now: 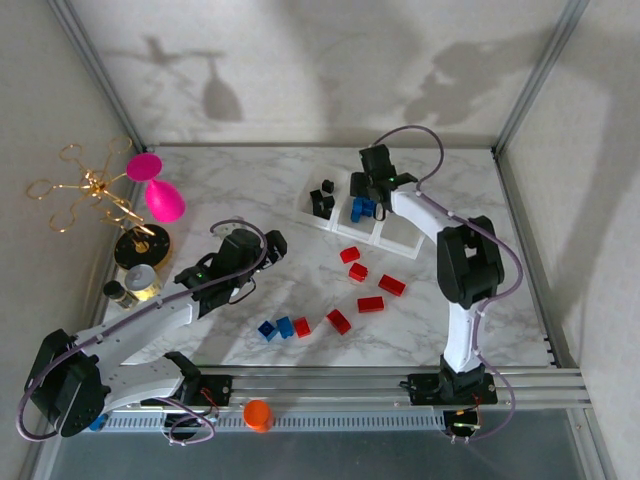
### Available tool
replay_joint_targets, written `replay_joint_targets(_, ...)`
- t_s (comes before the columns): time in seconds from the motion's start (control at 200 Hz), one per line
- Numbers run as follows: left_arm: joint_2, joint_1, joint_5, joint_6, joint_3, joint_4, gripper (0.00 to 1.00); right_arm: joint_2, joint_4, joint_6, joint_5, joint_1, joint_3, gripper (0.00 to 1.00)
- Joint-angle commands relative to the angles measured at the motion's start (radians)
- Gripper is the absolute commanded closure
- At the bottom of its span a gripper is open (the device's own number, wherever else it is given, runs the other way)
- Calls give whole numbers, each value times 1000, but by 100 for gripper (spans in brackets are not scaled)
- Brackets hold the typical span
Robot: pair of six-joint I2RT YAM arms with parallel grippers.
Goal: Sort the legos into containers by color
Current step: Place the lego in the container, then pick up the lego from the bottom-center of the table.
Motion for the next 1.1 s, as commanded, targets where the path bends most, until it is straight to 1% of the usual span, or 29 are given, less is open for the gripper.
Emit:
replay_joint_targets(0.0,-37,8,-8,-1,28,-1,1,-120,20,-3,-38,24,-56,29)
replay_joint_targets(0.27,-114,8,-28,-28,-18,-44,0,-295,42,8,-102,127,-241,26)
replay_joint_targets(0.501,-227,8,-50,-73,-93,-99,0,-396,41,49,-121,251,-383,24)
replay_joint_targets(0.526,-239,9,-53,-76,-101,-106,0,-401,38,54,-118,282,-392,24)
replay_joint_targets(0.606,-272,9,-61,-85,-118,-134,0,-415,42,67,-109,332,-419,24)
replay_joint_targets(0.686,-300,10,-70,-93,-134,-161,0,-423,52,87,-109,374,-446,23)
replay_joint_targets(0.761,-325,9,-81,-104,-143,-189,0,-428,72,117,-134,407,-477,23)
replay_joint_targets(0.986,-398,10,-105,-127,-168,-242,0,-405,97,184,-134,528,-525,21)
replay_joint_targets(1.096,-419,10,-117,-138,-175,-265,0,-385,113,196,-167,572,-536,21)
